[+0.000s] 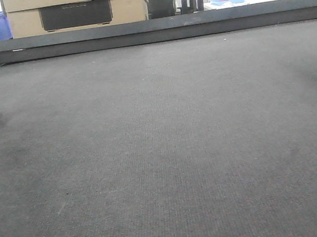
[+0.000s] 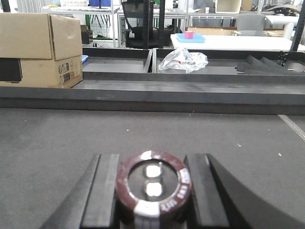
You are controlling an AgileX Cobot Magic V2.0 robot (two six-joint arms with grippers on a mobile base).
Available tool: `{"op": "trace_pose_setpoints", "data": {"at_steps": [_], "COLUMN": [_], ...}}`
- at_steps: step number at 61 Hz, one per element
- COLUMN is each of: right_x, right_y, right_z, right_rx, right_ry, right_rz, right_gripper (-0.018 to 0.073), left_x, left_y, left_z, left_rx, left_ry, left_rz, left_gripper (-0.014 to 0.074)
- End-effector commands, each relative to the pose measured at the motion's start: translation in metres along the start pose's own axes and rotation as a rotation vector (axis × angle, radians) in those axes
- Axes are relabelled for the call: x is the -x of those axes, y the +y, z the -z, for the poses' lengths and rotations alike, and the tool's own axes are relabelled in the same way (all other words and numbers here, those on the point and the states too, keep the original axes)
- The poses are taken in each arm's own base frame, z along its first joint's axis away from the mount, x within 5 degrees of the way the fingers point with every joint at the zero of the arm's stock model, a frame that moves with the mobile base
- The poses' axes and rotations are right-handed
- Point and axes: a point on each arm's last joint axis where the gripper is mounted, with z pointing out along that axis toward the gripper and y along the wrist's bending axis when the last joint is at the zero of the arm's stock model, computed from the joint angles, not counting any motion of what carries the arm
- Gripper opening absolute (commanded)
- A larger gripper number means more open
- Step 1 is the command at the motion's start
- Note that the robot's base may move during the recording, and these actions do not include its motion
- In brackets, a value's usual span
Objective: Place cylindrical capacitor in blue bin on shelf
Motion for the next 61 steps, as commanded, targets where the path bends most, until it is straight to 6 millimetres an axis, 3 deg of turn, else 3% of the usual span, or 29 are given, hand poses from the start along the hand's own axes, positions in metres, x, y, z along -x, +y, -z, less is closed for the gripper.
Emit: {"op": "trace_pose_setpoints", "data": {"at_steps": [1,17,23,28,44,53,61], "right_x": [0.004,0.003,0.003,0.003,0.001,-0.004,-0.008], "right_y": [-0.001,-0.001,-0.001,-0.001,0.000,0.001,0.003], "right_z": [0.003,0.003,0.003,0.003,0.003,0.003,0.005], "right_rx": [-0.003,-0.002,-0.002,-0.002,0.000,0.014,0.028], "right_ry": [-0.026,-0.020,-0.020,-0.020,0.001,0.118,0.232], "right_rz": [0.002,0.002,0.002,0.002,0.002,0.001,0.002], "right_gripper": [-0.0162,-0.0162,-0.0162,-0.0162,-0.0162,-0.0162,-0.0162], "left_x": [0.004,0.004,0.005,0.006,0.015,0.037,0.067], "left_y": [0.003,0.008,0.008,0.008,0.004,0.000,-0.006], "left_z": [-0.006,-0.008,-0.008,-0.009,-0.003,0.013,0.041], "left_rx": [0.011,0.024,0.024,0.023,0.009,-0.015,-0.054], "left_ry": [-0.032,-0.025,-0.028,-0.030,-0.014,0.031,0.075], "left_rz": [0.015,0.019,0.020,0.020,0.020,0.028,0.021], "left_gripper": [0.0591,0.0591,0.0553,0.0452,-0.0115,-0.0111,-0.0111]}}
